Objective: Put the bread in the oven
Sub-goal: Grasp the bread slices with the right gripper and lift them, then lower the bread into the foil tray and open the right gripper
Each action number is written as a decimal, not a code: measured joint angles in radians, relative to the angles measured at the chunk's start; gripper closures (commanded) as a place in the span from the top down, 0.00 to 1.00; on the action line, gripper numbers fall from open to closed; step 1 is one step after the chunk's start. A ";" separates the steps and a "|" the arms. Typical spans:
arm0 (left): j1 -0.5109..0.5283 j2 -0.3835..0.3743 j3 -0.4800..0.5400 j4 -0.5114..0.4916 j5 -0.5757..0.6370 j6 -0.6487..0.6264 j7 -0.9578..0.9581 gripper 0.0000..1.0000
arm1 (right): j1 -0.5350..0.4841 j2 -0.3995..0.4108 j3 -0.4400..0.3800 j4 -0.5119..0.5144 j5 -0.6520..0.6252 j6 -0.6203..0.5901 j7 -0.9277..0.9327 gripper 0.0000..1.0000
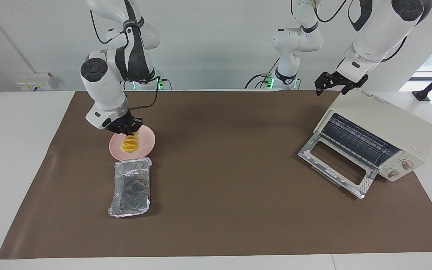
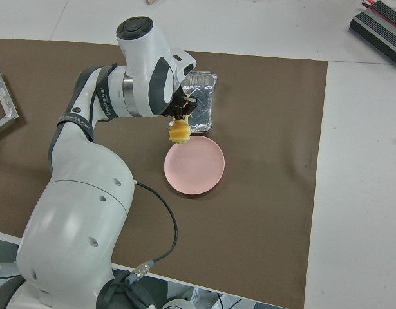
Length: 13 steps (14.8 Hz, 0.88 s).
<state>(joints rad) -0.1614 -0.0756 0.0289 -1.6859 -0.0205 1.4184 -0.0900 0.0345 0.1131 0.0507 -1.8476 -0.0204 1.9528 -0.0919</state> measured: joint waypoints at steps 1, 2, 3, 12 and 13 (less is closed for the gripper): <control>0.000 0.000 0.000 0.000 0.000 0.000 0.000 1.00 | -0.004 0.041 -0.001 0.051 0.000 0.000 -0.015 0.00; 0.000 0.000 0.000 0.000 0.000 0.000 0.000 1.00 | -0.007 0.087 -0.002 0.104 0.000 -0.001 -0.022 0.00; 0.000 0.000 0.000 0.000 0.000 0.000 0.000 1.00 | -0.007 0.141 -0.002 0.163 0.000 -0.007 -0.025 0.00; 0.000 0.000 0.000 0.000 0.000 0.000 0.000 1.00 | 0.005 0.508 0.002 0.491 -0.005 0.010 -0.029 0.00; 0.000 0.000 0.000 0.000 0.000 0.000 0.000 1.00 | 0.007 0.508 0.002 0.472 -0.005 0.033 -0.029 0.00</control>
<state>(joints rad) -0.1614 -0.0756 0.0289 -1.6859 -0.0205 1.4184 -0.0900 0.0420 0.6210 0.0532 -1.3752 -0.0255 1.9855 -0.1205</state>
